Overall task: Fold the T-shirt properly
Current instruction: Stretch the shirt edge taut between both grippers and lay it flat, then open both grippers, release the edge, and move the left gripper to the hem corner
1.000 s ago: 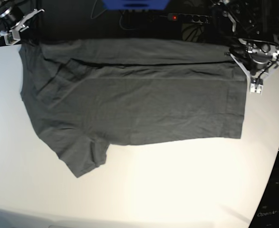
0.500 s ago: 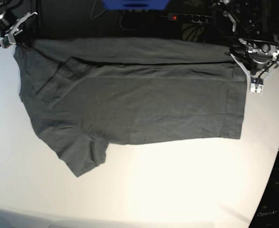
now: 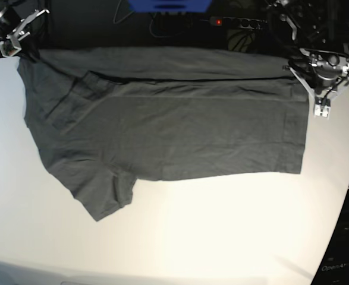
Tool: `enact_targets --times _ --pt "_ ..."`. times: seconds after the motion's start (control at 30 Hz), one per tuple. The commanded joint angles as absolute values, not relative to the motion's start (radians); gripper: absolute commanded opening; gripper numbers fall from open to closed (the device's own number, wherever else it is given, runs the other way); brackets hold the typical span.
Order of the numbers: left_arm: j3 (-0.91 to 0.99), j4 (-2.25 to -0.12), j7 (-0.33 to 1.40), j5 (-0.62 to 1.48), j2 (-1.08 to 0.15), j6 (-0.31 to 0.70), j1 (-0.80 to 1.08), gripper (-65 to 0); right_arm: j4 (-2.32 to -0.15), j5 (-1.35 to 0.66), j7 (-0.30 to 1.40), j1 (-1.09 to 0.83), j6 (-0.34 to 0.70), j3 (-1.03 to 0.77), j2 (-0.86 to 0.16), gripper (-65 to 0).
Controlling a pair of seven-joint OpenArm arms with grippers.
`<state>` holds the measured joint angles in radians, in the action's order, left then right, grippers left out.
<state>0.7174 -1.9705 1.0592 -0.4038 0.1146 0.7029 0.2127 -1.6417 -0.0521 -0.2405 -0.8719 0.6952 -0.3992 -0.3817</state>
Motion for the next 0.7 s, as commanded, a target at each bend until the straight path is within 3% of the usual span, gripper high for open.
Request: enact_targets --times 0.0,0.1,0.23,0.3,0.47,0.67 --pt "0.719 -1.985 1.053 -0.407 0.107 0.698 0.188 -62.5 -1.672 -0.07 -0.269 -0.889 0.694 -0.417 -0.389 -52.2" --pt "0.719 -1.986 1.063 -0.41 0.107 0.698 0.15 -56.2 -1.719 -0.07 -0.269 -0.903 0.694 -0.423 -0.387 -37.3" --pt "0.719 -1.992 1.063 -0.407 0.088 0.698 0.087 -41.1 -1.797 -0.07 -0.266 -0.906 0.694 -0.423 -0.387 -22.2" --pt "0.719 -1.986 1.064 -0.406 0.071 0.698 0.045 -37.7 -1.837 -0.07 -0.234 -0.897 0.694 -0.423 -0.387 -20.5" --pt "0.716 -1.934 1.063 -0.404 0.016 0.698 -0.076 -37.3 -1.902 -0.076 -0.048 -0.788 0.698 -0.418 -0.386 -20.5" --pt "0.714 -1.658 1.015 -0.392 -0.03 0.698 -0.248 -37.2 -1.906 -0.07 0.139 -0.645 0.698 -0.476 -0.275 -20.7"
